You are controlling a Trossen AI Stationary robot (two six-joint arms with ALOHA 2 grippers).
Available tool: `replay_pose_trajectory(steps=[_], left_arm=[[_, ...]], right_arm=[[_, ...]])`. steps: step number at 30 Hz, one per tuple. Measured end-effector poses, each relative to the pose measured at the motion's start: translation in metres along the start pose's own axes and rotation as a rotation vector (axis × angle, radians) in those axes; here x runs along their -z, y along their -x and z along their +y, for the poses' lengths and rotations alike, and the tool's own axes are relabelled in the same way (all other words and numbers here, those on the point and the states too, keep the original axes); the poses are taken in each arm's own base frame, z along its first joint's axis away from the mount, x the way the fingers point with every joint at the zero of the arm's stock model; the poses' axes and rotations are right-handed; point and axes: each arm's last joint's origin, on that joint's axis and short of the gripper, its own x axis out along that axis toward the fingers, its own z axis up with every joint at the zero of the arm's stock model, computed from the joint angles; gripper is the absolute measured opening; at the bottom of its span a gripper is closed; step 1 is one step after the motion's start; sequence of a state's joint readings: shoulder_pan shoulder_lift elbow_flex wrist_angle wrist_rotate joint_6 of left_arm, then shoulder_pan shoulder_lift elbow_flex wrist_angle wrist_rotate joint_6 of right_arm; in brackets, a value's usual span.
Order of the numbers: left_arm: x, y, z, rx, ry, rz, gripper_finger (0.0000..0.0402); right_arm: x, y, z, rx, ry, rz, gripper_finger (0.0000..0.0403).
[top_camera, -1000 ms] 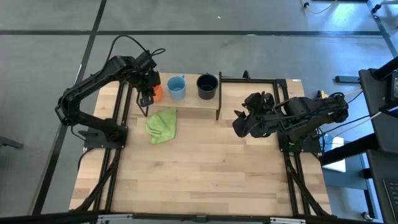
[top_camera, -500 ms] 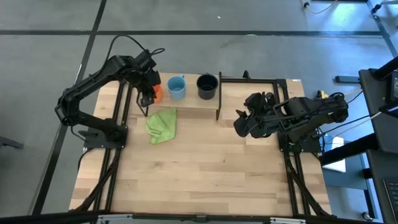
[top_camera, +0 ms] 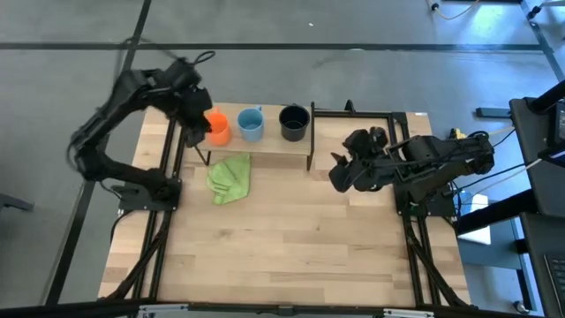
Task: Stack small to large cups/mugs on shelf
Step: Return to Home Position
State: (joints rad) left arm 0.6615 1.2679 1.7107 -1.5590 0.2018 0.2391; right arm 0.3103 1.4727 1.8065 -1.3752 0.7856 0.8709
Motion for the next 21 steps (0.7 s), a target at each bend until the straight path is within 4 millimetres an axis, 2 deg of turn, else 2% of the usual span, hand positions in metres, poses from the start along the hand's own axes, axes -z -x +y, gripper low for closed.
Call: replay_pose_trajectory(steps=[6, 8, 10, 12, 15, 18, 21], left_arm=[[0.026, 0.057, -0.044, 0.254, -0.052, -0.6, 0.008], [0.042, 0.063, -0.053, 0.273, -0.037, -0.782, 0.008], [0.065, 0.058, -0.058, 0.276, 0.011, -0.893, 0.008], [0.088, 0.043, -0.058, 0.282, 0.072, -0.936, 0.0079], [0.118, 0.015, -0.056, 0.303, 0.139, -0.958, 0.0079], [0.138, 0.009, -0.054, 0.377, 0.152, -1.111, 0.0079], [0.157, 0.007, -0.049, 0.361, 0.167, -1.21, 0.0079]], right_arm=[[-0.029, 0.008, 0.03, -0.321, 0.119, -0.206, 0.02], [-0.035, 0.009, 0.036, -0.376, 0.149, -0.28, 0.0195], [-0.03, 0.006, 0.033, -0.345, 0.182, -0.286, 0.0187], [-0.02, 0.003, 0.023, -0.303, 0.175, -0.253, 0.0178], [-0.006, 0.009, -0.004, -0.284, 0.086, -0.239, 0.0165], [0.012, 0.018, -0.034, -0.277, -0.021, -0.284, 0.0154], [0.033, 0.024, -0.068, -0.273, -0.144, -0.334, 0.0146]])
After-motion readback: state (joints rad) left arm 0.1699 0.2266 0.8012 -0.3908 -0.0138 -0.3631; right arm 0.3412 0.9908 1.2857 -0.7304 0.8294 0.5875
